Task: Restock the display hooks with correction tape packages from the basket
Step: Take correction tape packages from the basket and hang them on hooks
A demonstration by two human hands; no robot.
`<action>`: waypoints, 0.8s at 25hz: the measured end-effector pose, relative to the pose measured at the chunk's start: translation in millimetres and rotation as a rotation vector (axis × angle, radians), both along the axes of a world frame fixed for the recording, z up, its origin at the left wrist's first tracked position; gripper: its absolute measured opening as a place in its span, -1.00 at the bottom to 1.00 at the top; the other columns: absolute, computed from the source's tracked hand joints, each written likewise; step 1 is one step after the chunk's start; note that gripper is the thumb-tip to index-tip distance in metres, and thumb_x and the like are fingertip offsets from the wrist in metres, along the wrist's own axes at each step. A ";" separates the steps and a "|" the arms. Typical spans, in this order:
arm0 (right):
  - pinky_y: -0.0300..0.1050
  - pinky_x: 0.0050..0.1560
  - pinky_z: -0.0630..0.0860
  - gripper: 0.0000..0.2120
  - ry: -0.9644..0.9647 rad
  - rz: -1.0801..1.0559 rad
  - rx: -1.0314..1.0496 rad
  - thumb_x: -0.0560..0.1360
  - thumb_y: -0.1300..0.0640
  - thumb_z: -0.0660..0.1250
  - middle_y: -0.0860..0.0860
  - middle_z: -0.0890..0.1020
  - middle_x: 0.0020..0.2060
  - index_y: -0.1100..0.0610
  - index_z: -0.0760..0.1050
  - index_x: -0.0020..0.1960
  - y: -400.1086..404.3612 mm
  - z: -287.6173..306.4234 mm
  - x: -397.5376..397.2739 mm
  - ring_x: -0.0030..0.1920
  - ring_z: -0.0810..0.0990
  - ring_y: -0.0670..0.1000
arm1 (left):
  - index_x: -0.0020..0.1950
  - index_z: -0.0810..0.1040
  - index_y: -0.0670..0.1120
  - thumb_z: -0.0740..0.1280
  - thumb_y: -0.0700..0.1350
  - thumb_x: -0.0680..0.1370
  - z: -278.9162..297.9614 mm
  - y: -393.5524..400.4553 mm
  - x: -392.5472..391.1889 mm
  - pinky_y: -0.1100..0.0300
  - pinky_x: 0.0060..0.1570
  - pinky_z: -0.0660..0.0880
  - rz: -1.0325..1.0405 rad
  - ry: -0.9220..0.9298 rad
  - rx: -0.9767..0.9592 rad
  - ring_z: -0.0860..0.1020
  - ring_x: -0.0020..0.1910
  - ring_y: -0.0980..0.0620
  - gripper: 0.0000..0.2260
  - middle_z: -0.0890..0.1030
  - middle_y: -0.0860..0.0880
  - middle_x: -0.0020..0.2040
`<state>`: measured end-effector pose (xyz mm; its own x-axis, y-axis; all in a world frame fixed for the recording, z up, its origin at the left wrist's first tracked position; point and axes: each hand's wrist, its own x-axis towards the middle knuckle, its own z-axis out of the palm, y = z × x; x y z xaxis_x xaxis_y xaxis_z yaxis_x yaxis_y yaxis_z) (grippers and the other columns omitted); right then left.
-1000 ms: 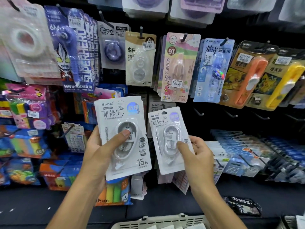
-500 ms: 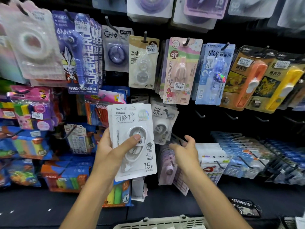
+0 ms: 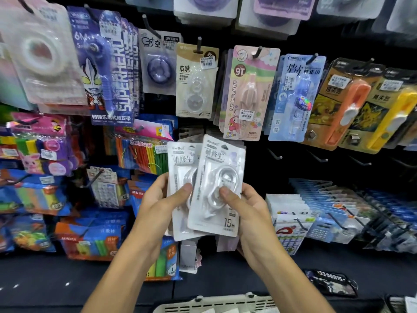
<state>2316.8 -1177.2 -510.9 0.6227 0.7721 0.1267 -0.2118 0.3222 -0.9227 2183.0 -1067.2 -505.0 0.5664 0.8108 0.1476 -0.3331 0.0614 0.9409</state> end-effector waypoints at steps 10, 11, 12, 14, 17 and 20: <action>-0.06 -0.02 0.62 -0.80 -0.267 -0.198 -0.163 0.54 0.03 0.46 -0.10 0.74 0.02 -0.14 0.63 0.15 -11.7 -12.8 37.8 0.04 0.72 -0.04 | 0.11 0.63 0.12 0.41 -0.22 0.58 1.4 8.6 -16.5 0.28 -0.27 0.63 0.215 0.043 0.154 0.73 -0.06 0.08 -0.76 0.75 0.10 0.00; -0.09 -0.05 0.61 -0.81 -0.299 -0.211 -0.191 0.54 0.02 0.45 -0.11 0.74 0.02 -0.13 0.62 0.15 -4.9 -11.7 41.2 0.04 0.72 -0.05 | 0.12 0.62 0.12 0.41 -0.22 0.58 2.9 7.9 -18.5 0.27 -0.27 0.63 0.234 0.032 0.168 0.73 -0.06 0.10 -0.75 0.75 0.11 0.01; -0.14 -0.07 0.60 -0.80 -0.326 -0.213 -0.241 0.55 0.00 0.43 -0.11 0.73 0.05 -0.11 0.61 0.17 4.0 -9.8 45.2 0.06 0.70 -0.05 | 0.13 0.61 0.13 0.41 -0.21 0.58 4.2 7.5 -19.7 0.27 -0.29 0.63 0.249 0.014 0.166 0.73 -0.07 0.10 -0.76 0.75 0.11 0.01; -0.10 -0.01 0.61 -0.64 -0.388 -0.226 -0.426 0.57 -0.07 0.39 -0.03 0.64 0.23 -0.03 0.51 0.33 17.5 -4.3 51.4 0.18 0.62 0.02 | 0.13 0.60 0.12 0.40 -0.21 0.58 3.4 7.7 -20.2 0.25 -0.32 0.63 0.261 -0.017 0.140 0.73 -0.08 0.10 -0.76 0.75 0.11 0.01; 0.06 0.24 0.48 -0.52 -0.680 -0.434 -0.590 0.55 -0.15 0.36 -0.04 0.48 0.35 -0.04 0.36 0.40 14.7 -3.2 42.7 0.31 0.50 0.05 | 0.13 0.59 0.09 0.40 -0.22 0.58 -0.3 8.2 -15.3 0.18 -0.22 0.64 0.257 -0.034 0.074 0.73 -0.04 0.07 -0.77 0.75 0.11 0.01; -0.18 -0.08 0.55 -0.73 -0.533 -0.197 -0.143 0.40 -0.21 0.46 -0.18 0.63 -0.05 -0.18 0.43 -0.04 0.1 -8.7 5.9 -0.05 0.62 -0.14 | 0.13 0.61 0.05 0.49 -0.16 0.49 -2.2 3.8 -3.4 0.01 -0.07 0.64 0.211 -0.013 0.076 0.74 0.00 -0.01 -0.75 0.76 0.04 0.02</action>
